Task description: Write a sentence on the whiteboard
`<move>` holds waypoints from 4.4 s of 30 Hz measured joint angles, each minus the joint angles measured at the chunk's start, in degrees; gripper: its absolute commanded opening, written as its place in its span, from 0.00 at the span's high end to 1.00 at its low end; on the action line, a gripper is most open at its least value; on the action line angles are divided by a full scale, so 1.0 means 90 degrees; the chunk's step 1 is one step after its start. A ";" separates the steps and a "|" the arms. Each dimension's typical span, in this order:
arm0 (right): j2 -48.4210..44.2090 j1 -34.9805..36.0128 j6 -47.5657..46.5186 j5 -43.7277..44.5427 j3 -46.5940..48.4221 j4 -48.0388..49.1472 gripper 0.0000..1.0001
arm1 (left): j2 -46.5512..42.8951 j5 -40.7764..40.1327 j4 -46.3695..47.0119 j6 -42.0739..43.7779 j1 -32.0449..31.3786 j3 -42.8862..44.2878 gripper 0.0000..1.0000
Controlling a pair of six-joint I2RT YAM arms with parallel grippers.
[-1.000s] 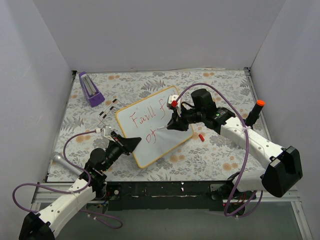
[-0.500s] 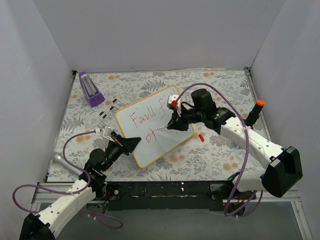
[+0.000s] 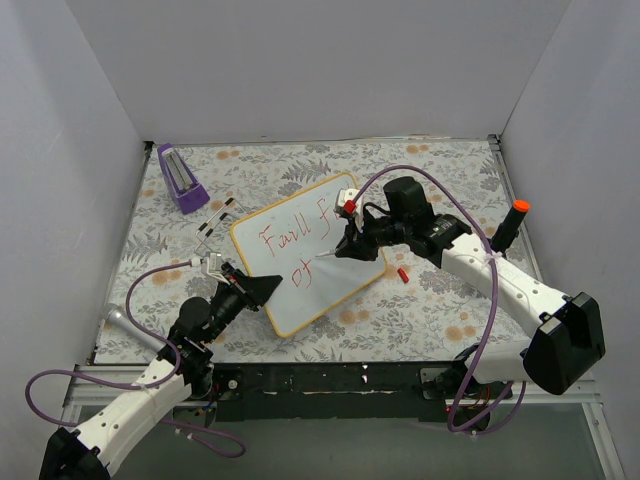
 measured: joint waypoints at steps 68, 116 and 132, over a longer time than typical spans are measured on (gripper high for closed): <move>-0.0087 -0.0374 -0.0095 -0.0148 0.0000 -0.0119 0.99 | -0.0262 0.0010 -0.0192 -0.0002 0.0000 0.0000 1.00; 0.0680 -0.0376 0.0221 0.0049 0.0243 0.0044 0.99 | 0.0073 0.0187 -0.0182 -0.0022 0.0000 0.0000 1.00; 0.0852 -0.0352 0.0223 0.0015 0.0148 0.0090 0.99 | 0.0097 0.0163 -0.0160 -0.0041 0.0002 0.0000 1.00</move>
